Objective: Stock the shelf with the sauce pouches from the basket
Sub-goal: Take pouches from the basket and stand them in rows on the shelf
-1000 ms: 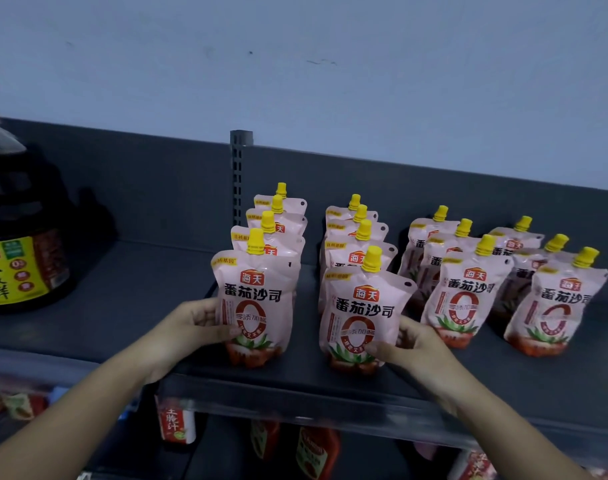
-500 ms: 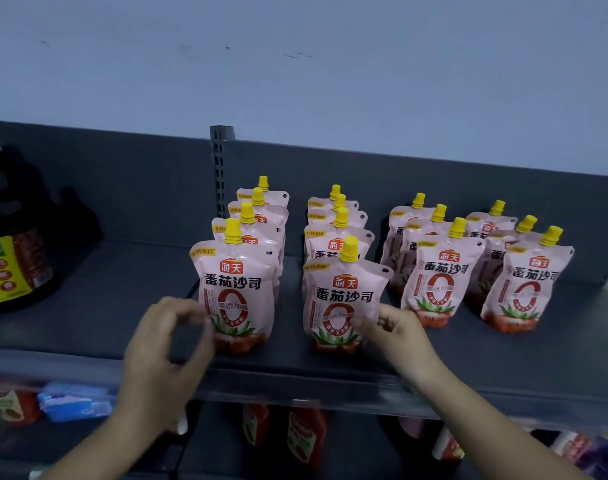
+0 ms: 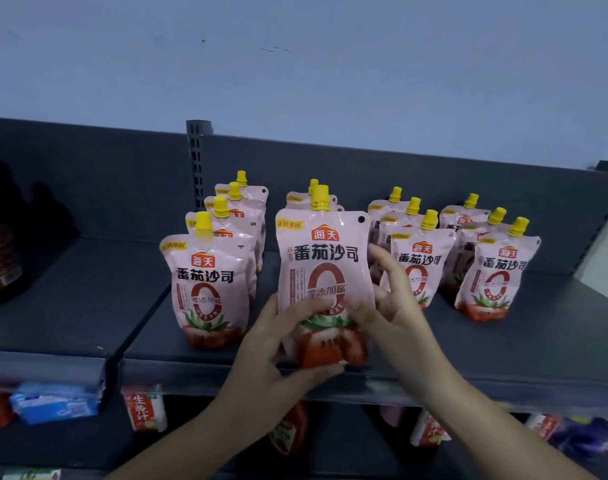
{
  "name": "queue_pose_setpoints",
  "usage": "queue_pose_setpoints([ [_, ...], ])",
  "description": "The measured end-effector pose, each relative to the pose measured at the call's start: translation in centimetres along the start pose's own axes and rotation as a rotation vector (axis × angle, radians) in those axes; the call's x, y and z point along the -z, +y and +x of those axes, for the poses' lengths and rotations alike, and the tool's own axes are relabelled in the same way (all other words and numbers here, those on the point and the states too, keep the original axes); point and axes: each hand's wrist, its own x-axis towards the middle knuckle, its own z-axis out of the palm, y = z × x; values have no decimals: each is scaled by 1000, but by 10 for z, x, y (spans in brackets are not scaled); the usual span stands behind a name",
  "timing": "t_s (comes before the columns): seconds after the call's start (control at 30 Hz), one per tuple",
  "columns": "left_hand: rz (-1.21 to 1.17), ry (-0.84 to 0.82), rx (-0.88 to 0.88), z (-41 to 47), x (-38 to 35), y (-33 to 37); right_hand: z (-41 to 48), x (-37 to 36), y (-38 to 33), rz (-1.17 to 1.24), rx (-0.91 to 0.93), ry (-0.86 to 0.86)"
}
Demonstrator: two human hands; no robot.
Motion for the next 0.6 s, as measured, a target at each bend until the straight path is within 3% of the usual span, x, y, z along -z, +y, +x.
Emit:
queue_pose_setpoints([
  [0.13,-144,33,35,8,2,5,-10,6,1,-293,99,-190],
  [0.23,-214,-15,86,12,6,11,-10,16,1,-490,160,-168],
  [0.6,-108,-92,72,7,28,18,-6,22,1,-308,86,-297],
])
